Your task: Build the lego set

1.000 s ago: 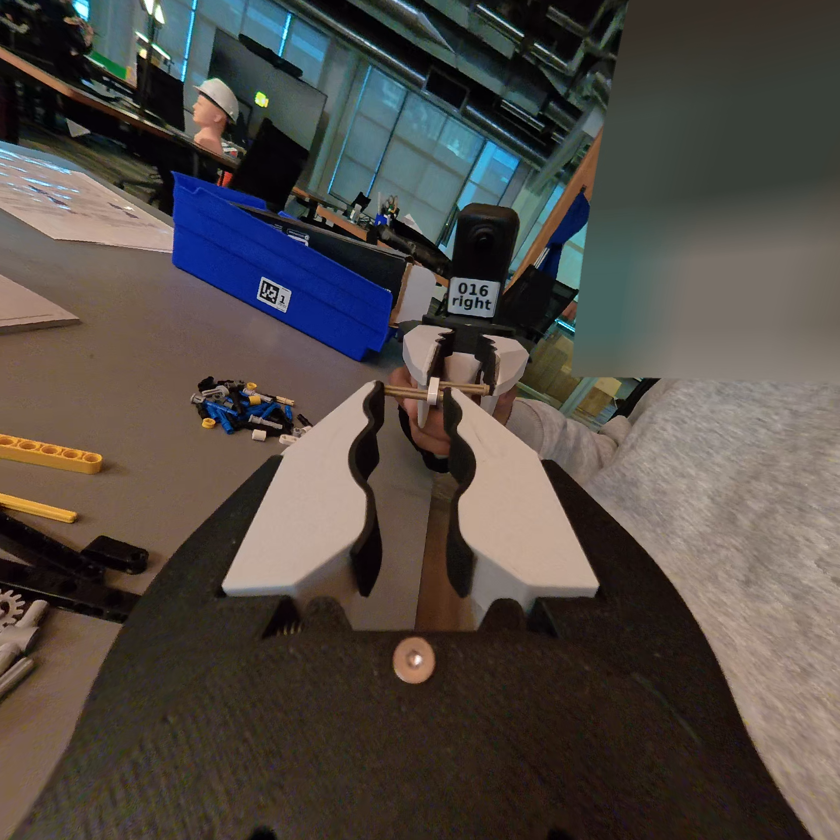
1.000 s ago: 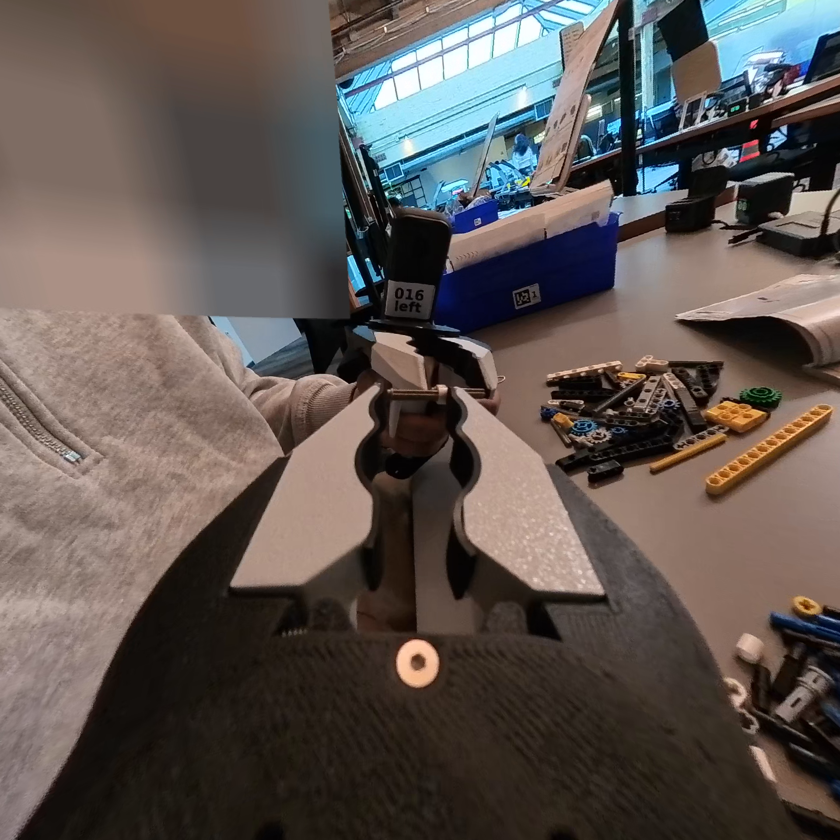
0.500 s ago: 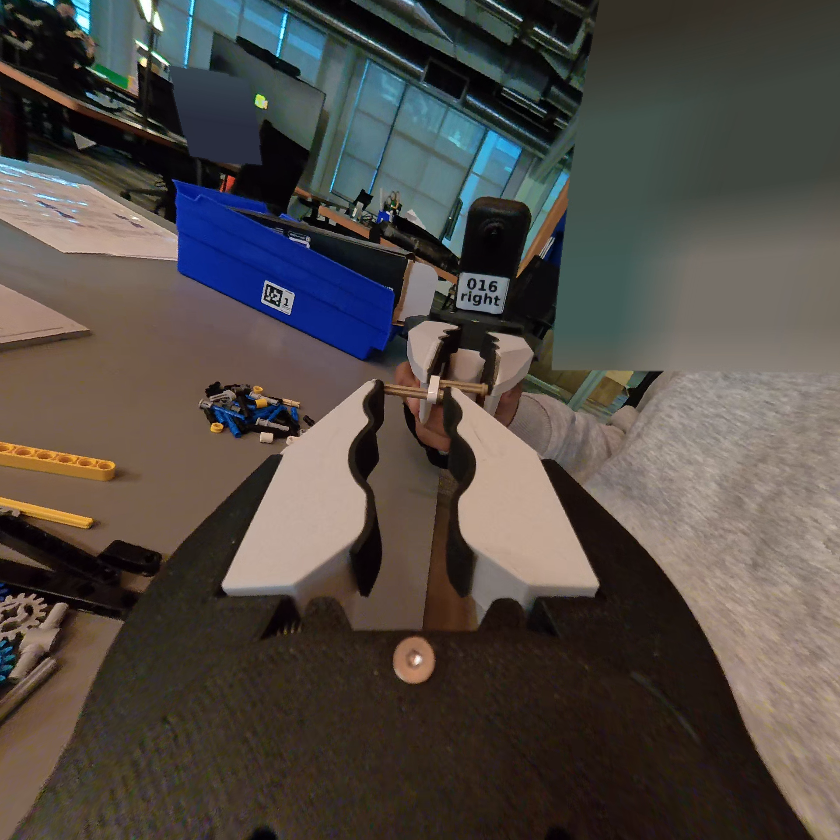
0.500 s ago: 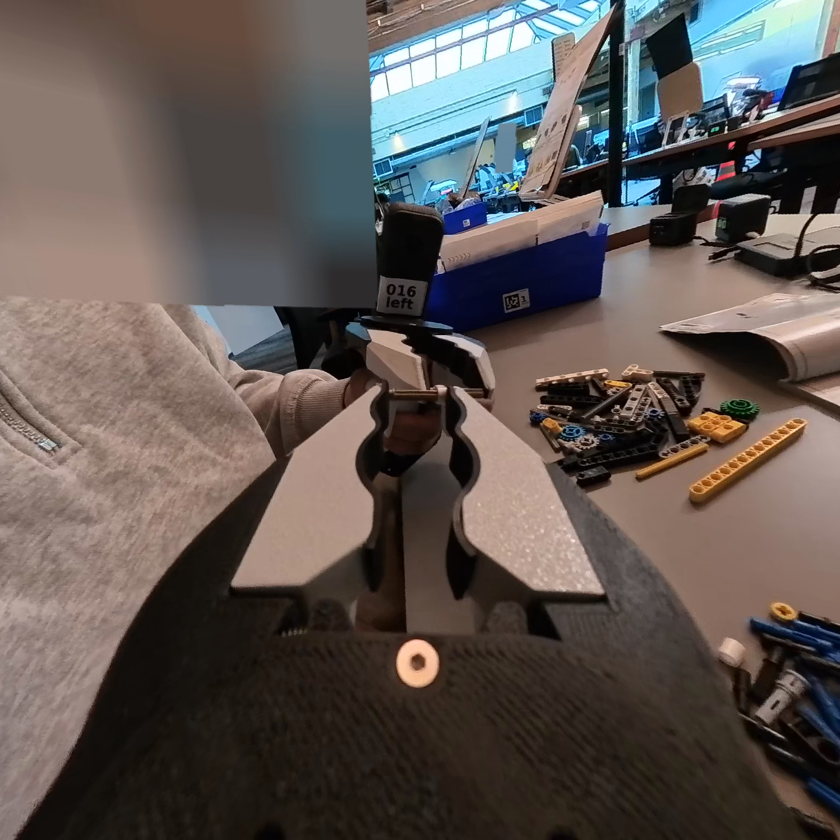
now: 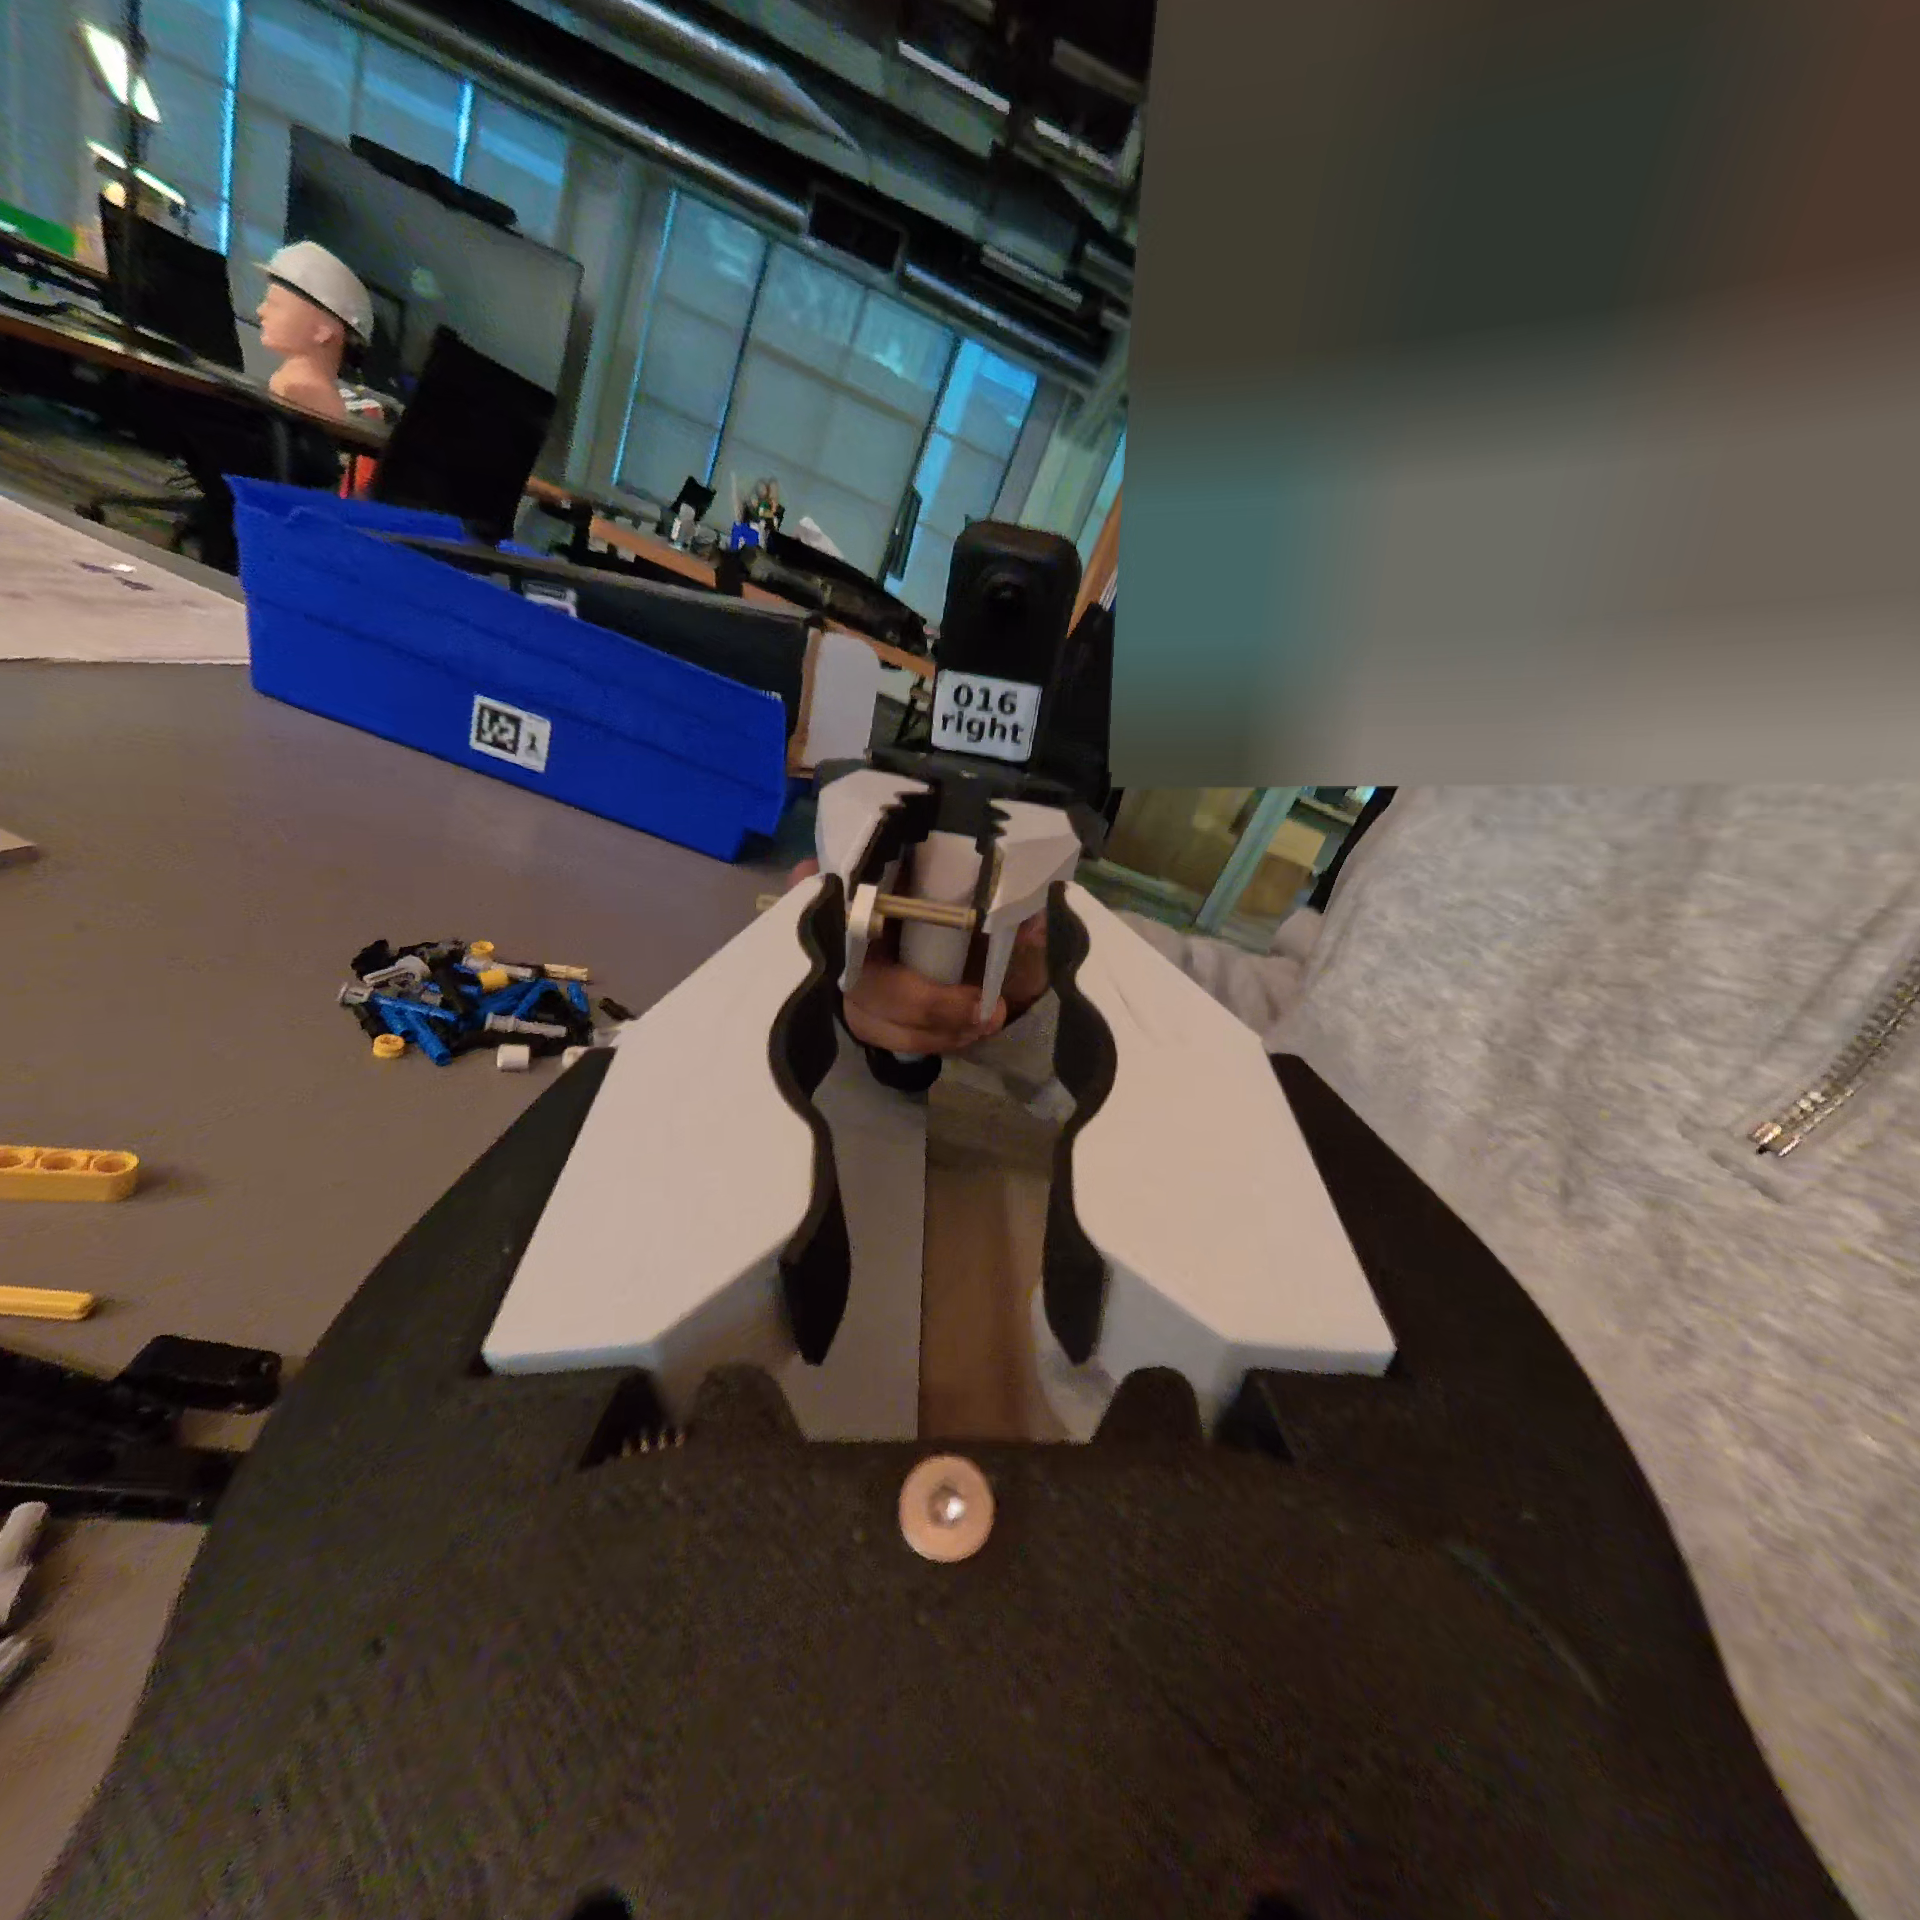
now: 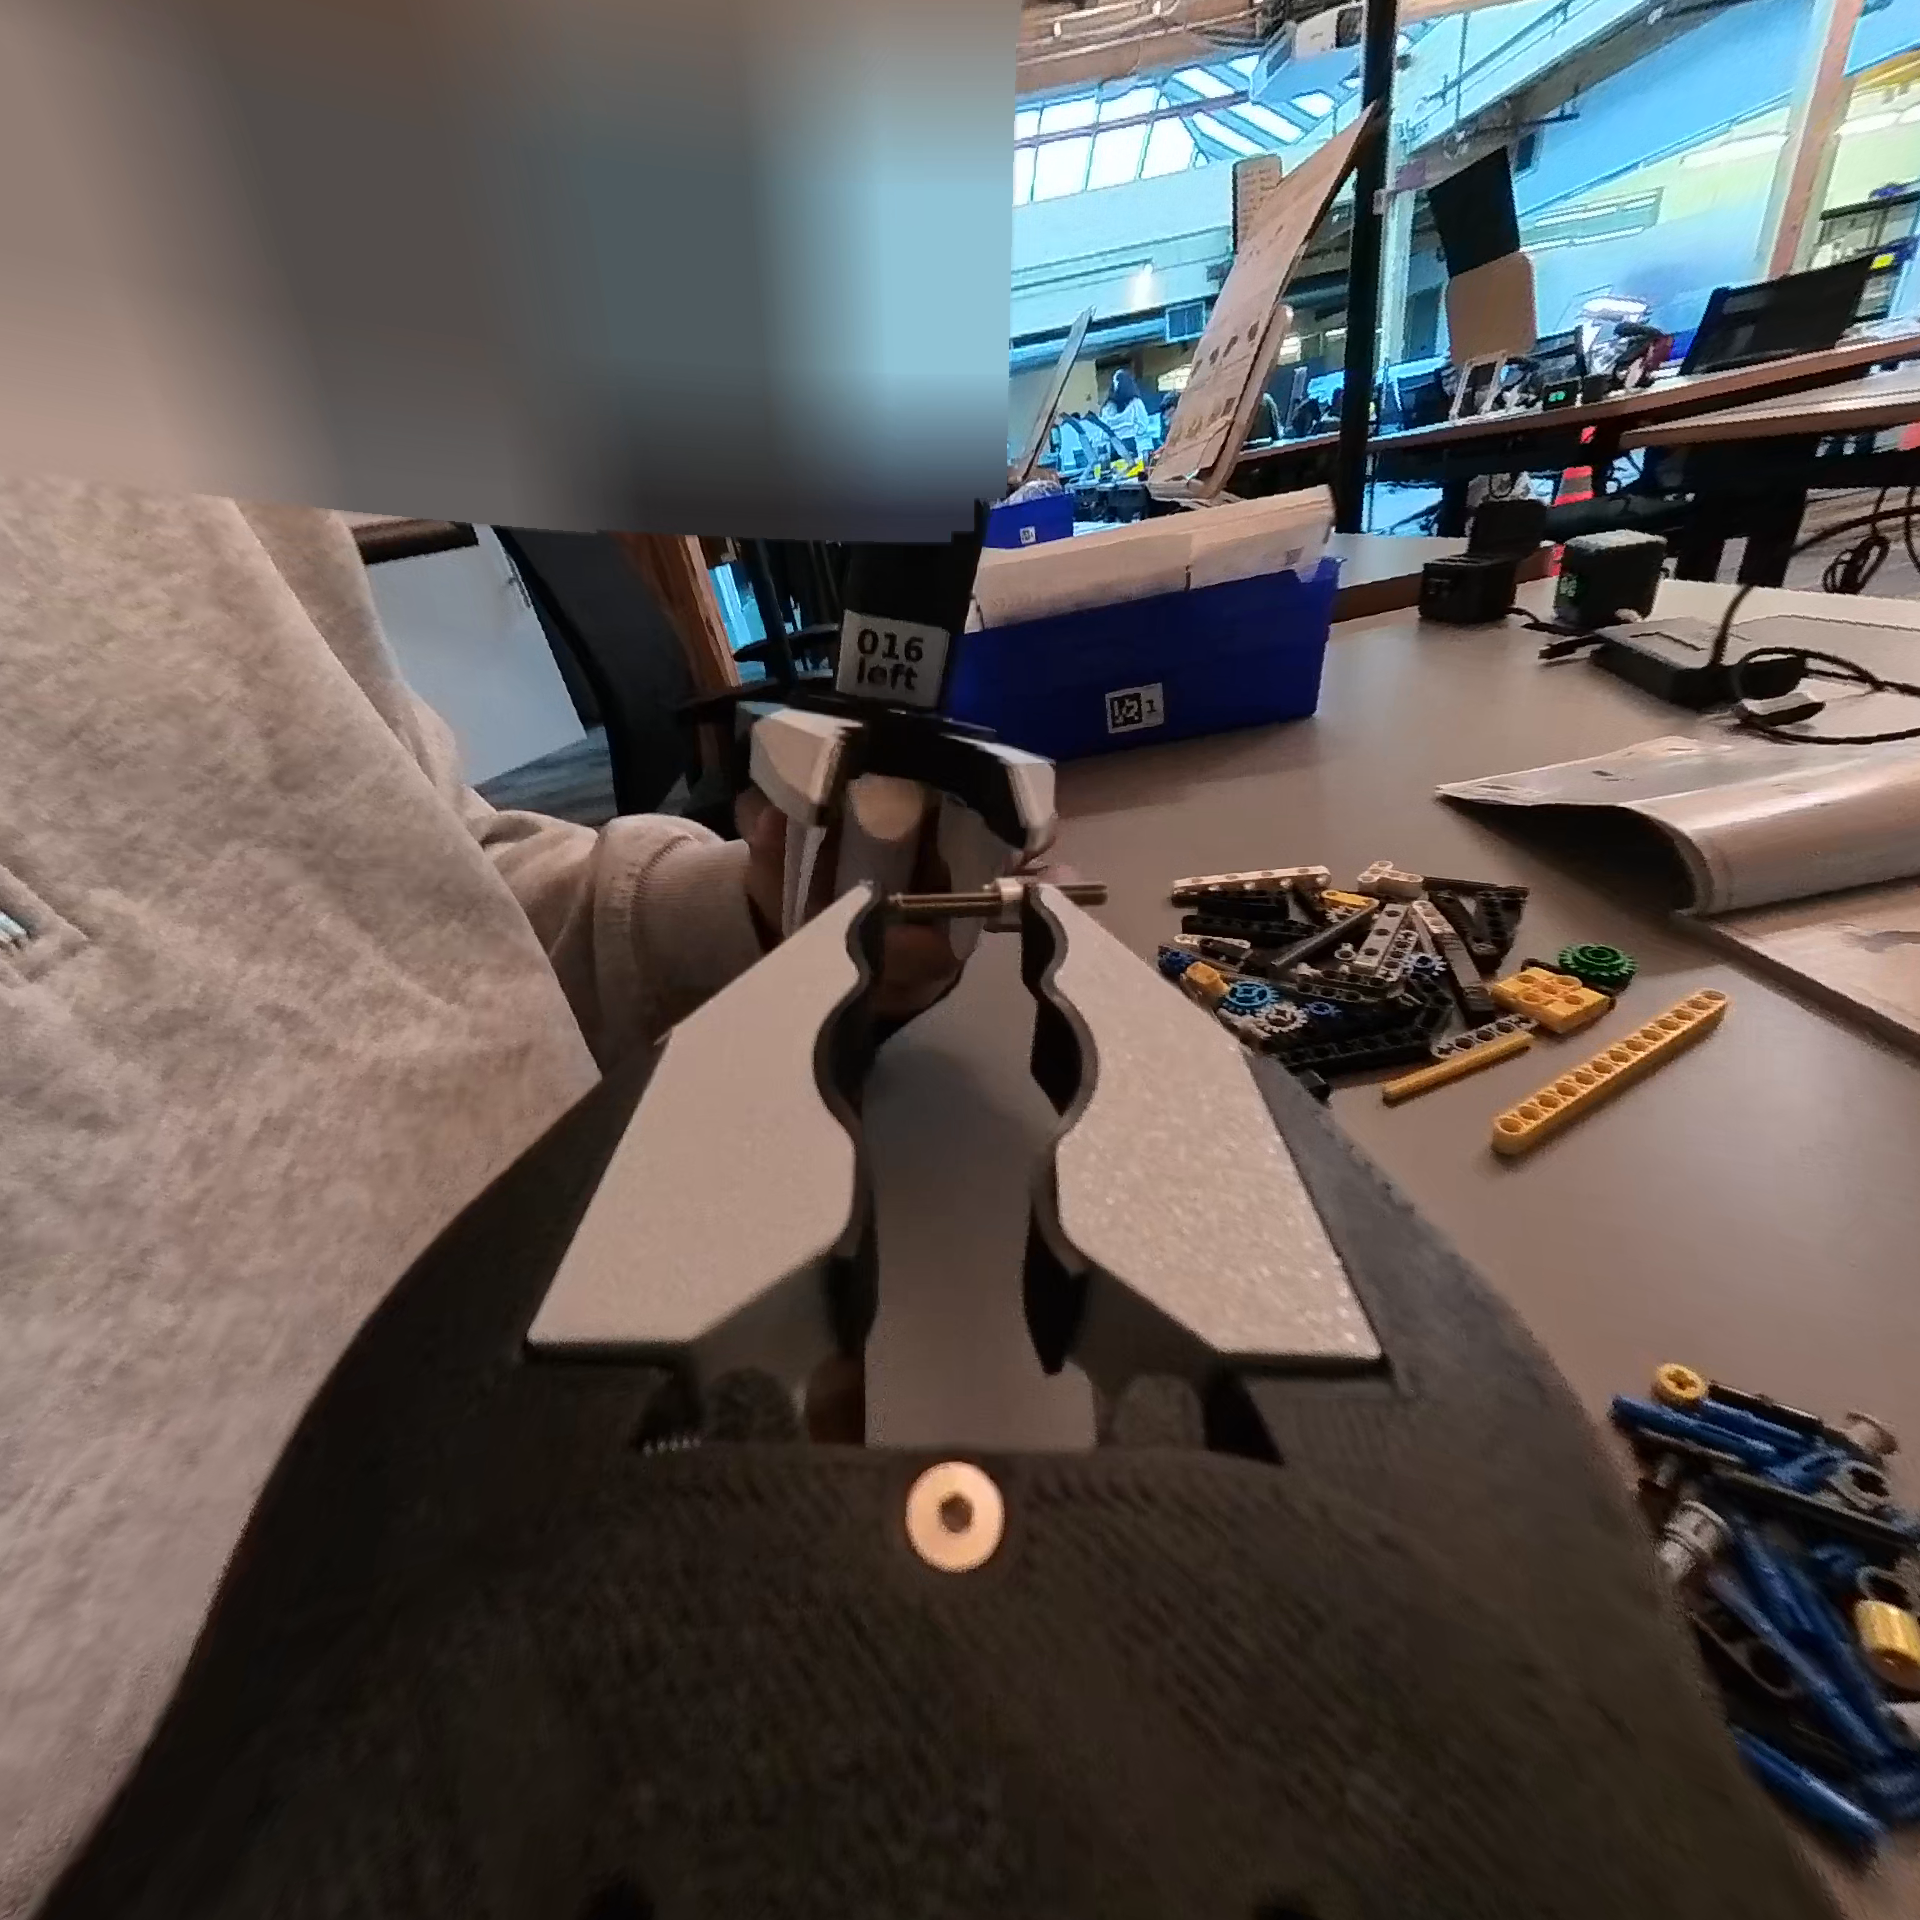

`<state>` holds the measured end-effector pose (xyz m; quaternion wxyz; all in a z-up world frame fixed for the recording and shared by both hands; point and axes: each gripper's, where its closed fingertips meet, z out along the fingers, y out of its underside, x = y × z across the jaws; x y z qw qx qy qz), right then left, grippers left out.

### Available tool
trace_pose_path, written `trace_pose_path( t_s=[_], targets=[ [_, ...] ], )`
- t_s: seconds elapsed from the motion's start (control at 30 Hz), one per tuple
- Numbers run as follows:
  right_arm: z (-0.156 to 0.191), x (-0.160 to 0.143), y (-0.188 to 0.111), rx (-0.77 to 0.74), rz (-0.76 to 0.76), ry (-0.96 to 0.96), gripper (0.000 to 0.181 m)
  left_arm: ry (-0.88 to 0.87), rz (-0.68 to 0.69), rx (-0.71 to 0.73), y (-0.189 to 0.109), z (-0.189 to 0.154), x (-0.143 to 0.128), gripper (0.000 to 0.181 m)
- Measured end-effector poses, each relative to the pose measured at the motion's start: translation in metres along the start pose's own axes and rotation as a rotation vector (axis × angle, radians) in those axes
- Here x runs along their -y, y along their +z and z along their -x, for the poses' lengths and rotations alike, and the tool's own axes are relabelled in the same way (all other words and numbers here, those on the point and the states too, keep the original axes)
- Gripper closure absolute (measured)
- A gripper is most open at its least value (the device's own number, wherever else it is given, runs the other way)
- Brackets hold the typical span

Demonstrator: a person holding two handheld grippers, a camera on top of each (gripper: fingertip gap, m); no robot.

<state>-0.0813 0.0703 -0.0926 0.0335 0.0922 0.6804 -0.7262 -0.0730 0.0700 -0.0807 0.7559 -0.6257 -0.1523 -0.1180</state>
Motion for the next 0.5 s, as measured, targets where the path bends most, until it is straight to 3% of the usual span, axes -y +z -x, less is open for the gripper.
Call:
trace_pose_path(
  t_s=[0.23, 0.33, 0.5],
  targets=[
    [0.007, 0.004, -0.001, 0.003, -0.026, -0.084, 0.158, 0.03, 0.033, 0.039, 0.004, 0.003, -0.006, 0.143],
    [0.009, 0.008, -0.002, -0.012, -0.038, -0.137, 0.158, -0.136, -0.017, 0.032, 0.001, 0.012, 0.0, 0.146],
    [0.007, 0.006, 0.0, -0.149, 0.009, -0.394, 0.158, -0.48, -0.013, -0.069, 0.004, 0.016, -0.009, 0.154]
  ],
)
